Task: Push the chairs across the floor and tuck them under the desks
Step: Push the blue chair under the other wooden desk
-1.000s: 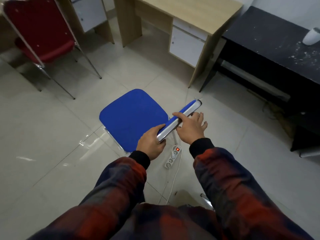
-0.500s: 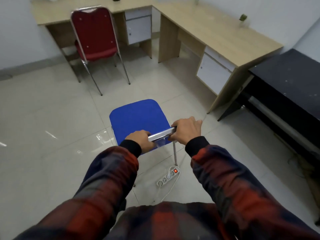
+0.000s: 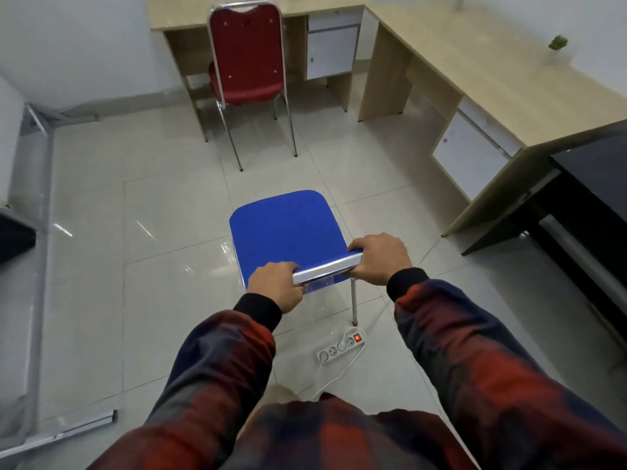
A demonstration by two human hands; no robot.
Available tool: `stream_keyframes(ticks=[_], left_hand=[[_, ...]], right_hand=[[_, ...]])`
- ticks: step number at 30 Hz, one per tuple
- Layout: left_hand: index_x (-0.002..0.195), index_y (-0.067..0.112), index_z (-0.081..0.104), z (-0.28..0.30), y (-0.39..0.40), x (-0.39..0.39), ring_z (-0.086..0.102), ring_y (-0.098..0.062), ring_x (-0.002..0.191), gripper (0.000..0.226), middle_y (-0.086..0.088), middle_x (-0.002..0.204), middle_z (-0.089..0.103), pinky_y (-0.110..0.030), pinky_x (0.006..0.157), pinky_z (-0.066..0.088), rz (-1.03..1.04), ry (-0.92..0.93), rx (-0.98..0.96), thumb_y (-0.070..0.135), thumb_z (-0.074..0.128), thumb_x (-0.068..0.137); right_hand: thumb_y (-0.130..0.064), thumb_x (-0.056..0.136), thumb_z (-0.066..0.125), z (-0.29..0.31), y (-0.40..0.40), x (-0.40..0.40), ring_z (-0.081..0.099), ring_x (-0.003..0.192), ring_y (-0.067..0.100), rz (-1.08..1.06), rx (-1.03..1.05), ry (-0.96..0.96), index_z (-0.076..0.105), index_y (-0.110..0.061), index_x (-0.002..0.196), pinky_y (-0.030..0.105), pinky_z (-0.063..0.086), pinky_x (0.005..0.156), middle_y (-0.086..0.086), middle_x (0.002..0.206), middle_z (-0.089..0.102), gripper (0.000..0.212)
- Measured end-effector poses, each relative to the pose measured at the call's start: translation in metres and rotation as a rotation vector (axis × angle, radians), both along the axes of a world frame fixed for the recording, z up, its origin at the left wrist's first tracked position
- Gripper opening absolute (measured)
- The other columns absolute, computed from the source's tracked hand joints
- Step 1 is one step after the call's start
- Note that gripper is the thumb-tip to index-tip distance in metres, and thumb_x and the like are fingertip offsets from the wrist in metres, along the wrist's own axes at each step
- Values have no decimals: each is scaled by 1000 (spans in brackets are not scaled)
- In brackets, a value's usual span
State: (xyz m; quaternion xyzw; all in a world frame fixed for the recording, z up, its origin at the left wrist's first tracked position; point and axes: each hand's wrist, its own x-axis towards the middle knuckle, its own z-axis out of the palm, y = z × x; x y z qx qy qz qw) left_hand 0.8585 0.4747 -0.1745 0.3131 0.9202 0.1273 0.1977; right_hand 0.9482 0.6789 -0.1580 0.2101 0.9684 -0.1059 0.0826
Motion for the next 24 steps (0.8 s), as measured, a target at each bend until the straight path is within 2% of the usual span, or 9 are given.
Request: stream_keyframes(ticks=[2,6,10,16,20,22,24], left_hand=[[113,29,65,-2,0,-8,57,-13,78,32,9,99,70,-27,73,52,52,0,82,42,62,85],[112,31,66,-1,5,-28,63,-12,86,37,12,101,70,-33,81,56,-14,-112,152,48,68,80],[103,32,71,-2,-17,-57,65,-7,85,33,17,94,71,-26,76,54,32,-26,218,49,71,75],[96,30,71,2,-57,-107,64,-9,83,32,15,92,70,-23,75,50,61,-18,189,44,76,68],[96,27,71,4,-81,-134,64,-13,83,32,12,92,70,-26,75,51,37,-12,156,36,77,66],[95,26,70,6,-98,-150,64,-14,84,31,11,92,71,-29,76,52,17,3,132,34,77,67],[94,27,70,8,-115,-167,63,-15,83,29,11,91,70,-28,74,51,-5,18,96,35,76,66]], right_hand=[[-74,73,63,1,3,-9,63,94,18,9,9,-28,70,-34,112,30,45,79,-11,101,72,57],[-78,73,60,-3,8,-23,64,92,16,-12,12,-56,71,-34,112,31,48,79,-12,97,72,60],[-81,73,57,-10,-15,-46,63,93,17,-23,24,-45,70,-32,110,35,48,86,-12,95,71,63],[-86,73,49,-15,-63,-83,60,86,20,-44,53,-65,66,-30,98,36,39,81,-7,90,67,64],[-79,77,50,-11,-87,-108,60,73,18,69,107,-145,65,-24,88,29,46,68,-5,77,61,58],[-76,78,52,-9,-103,-122,61,74,18,122,98,-175,65,-22,87,29,49,67,-4,78,62,56],[-77,77,51,-7,-122,-132,60,77,21,143,63,-177,64,-21,86,32,52,73,-3,82,62,58]])
